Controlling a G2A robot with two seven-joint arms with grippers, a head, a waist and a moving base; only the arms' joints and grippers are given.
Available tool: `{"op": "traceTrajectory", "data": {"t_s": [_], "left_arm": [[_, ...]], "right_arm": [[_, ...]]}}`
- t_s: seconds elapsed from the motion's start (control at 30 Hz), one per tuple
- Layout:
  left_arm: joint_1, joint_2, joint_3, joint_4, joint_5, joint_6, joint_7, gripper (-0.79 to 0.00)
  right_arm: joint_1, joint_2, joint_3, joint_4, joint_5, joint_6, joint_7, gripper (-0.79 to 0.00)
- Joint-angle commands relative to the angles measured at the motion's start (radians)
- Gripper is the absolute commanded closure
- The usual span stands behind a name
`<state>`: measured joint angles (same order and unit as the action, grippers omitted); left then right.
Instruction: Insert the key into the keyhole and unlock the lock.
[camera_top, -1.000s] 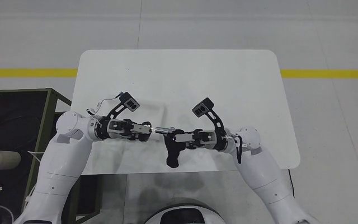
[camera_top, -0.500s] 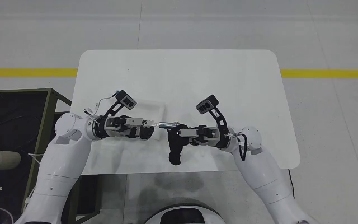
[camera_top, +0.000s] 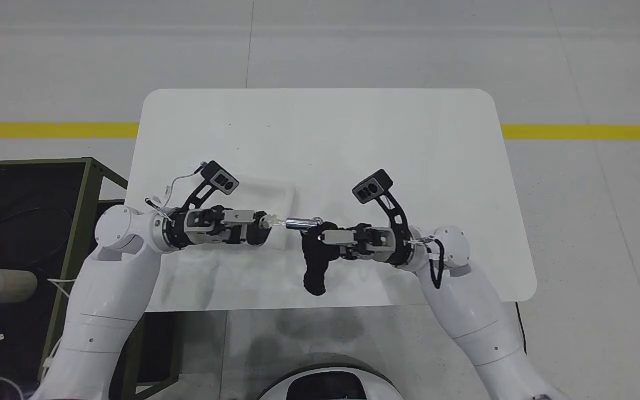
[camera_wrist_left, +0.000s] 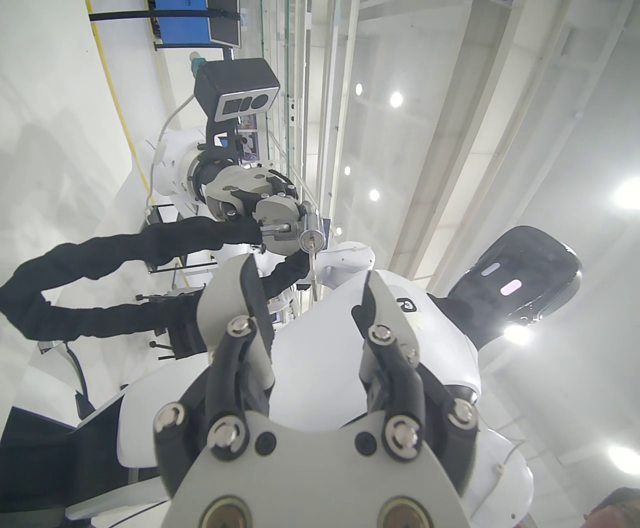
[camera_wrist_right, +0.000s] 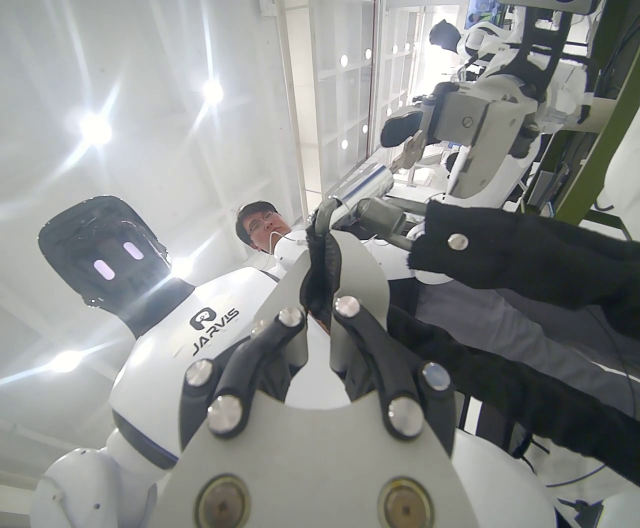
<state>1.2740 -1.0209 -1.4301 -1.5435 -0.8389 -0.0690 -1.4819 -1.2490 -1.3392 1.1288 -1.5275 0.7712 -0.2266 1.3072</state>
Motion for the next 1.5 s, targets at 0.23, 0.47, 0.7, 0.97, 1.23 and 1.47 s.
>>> {"op": "traceTrajectory", "data": {"t_s": [0.23,0.47,0.7,0.97,1.23,1.47], "left_arm": [[-0.003,-0.004,0.008,-0.018,0.015,0.008,-0.008,0.0],[-0.013,-0.004,0.007,-0.026,0.062,0.005,-0.01,0.0],[-0.018,-0.001,0.007,-0.041,0.123,0.007,-0.022,0.0],[-0.007,-0.001,0.004,-0.067,0.163,-0.014,-0.012,0.0],[-0.004,-0.001,0.003,-0.064,0.148,-0.005,-0.018,0.0],[0.024,0.005,-0.029,-0.167,0.358,-0.158,0.079,0.0]], "right_arm": [[-0.005,0.003,0.001,-0.012,-0.049,0.008,0.004,0.0],[-0.003,0.005,0.012,-0.022,-0.09,0.001,-0.002,0.0],[-0.001,0.011,0.026,-0.035,-0.135,0.001,0.005,0.0],[-0.002,0.013,0.022,-0.043,-0.179,-0.007,-0.008,0.0],[-0.003,0.013,0.027,-0.038,-0.17,-0.01,-0.023,0.0],[-0.05,0.018,0.043,-0.092,-0.187,-0.005,-0.073,0.0]]}}
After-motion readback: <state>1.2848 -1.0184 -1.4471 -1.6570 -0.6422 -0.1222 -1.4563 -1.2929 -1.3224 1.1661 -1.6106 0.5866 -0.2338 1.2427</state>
